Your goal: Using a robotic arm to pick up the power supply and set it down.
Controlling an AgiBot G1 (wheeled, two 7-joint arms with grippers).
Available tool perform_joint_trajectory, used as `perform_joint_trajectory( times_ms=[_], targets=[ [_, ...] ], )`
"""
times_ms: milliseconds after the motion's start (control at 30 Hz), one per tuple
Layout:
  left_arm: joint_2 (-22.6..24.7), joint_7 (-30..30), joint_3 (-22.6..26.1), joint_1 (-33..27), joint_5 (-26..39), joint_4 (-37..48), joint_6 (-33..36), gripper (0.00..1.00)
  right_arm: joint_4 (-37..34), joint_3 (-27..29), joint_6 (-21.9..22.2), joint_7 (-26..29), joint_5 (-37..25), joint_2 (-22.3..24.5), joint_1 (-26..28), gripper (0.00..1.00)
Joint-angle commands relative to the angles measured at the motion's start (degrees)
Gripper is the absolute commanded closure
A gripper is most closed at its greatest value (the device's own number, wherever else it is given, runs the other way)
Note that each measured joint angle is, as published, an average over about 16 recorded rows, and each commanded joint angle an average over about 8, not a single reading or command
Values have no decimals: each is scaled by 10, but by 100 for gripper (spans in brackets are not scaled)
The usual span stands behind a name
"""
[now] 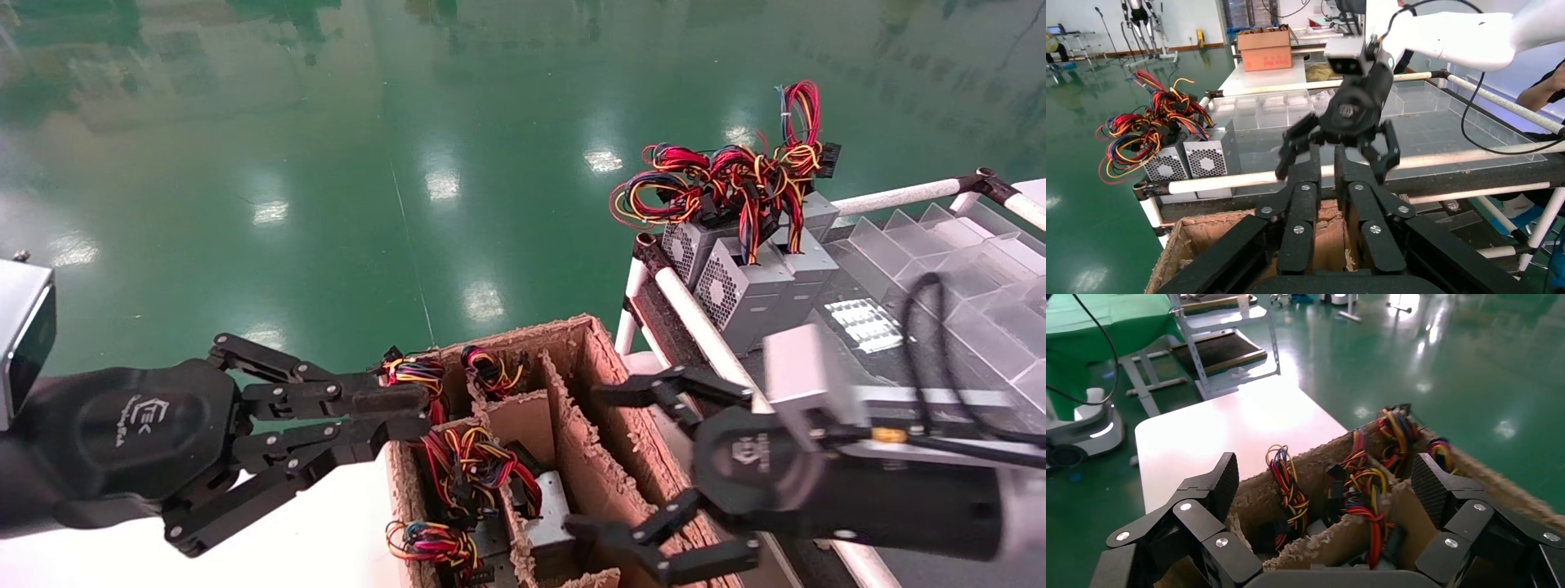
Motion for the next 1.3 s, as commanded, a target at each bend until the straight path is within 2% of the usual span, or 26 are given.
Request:
perform_joint_trajectory(
  times_ms=[33,167,200,400,433,467,667,700,1300],
  targets=[
    [0,0,0,0,0,0,0,100,-9,-11,2,1,-14,-15,6,0],
    [0,0,0,0,0,0,0,100,-36,-33,-11,3,-31,-47,20,0],
    [0,0,0,0,0,0,0,96,-42,-38,-15,3,-35,-54,23,0],
    [0,0,0,0,0,0,0,21,-62,-66,-26,-3,-65,-94,36,0],
    [0,0,0,0,0,0,0,8,-63,-70,-26,-4,-69,-100,37,6],
    [0,0,0,0,0,0,0,0,-64,-73,-24,-5,-74,-105,37,19],
    [0,0,0,0,0,0,0,0,-71,-86,-12,-12,-91,-134,35,94],
    [0,0,0,0,0,0,0,0,-74,-88,-10,-13,-93,-138,35,100],
    [0,0,0,0,0,0,0,0,-148,-106,5,-46,-117,-197,41,100]
  ],
)
